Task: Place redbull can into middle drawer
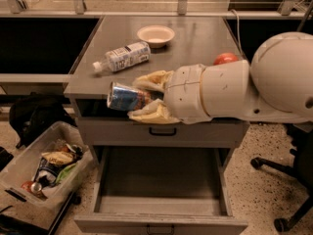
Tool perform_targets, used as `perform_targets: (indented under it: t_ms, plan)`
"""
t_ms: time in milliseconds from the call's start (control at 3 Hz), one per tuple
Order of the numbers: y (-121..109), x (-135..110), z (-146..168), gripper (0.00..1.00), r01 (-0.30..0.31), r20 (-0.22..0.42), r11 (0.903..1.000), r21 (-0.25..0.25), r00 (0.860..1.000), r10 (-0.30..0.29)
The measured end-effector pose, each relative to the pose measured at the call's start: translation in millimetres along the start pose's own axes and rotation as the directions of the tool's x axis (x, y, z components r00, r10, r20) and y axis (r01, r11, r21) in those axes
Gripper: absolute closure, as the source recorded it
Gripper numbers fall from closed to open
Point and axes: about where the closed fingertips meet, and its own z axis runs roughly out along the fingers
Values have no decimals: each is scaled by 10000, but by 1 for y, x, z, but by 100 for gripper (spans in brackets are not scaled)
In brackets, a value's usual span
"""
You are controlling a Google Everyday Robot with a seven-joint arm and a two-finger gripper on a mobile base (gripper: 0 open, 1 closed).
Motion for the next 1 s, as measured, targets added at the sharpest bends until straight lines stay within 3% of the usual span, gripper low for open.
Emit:
perform_targets:
  t_ms: [333, 667, 1000]
  plan:
    - [-4, 67, -22, 100, -772, -530, 9918, 1020, 9951, 829]
    - [-7, 141, -51, 100, -1658, -987, 9564, 2402, 9760, 1940]
    - [-7, 141, -51, 100, -1658, -987, 9564, 2402, 9760, 1940]
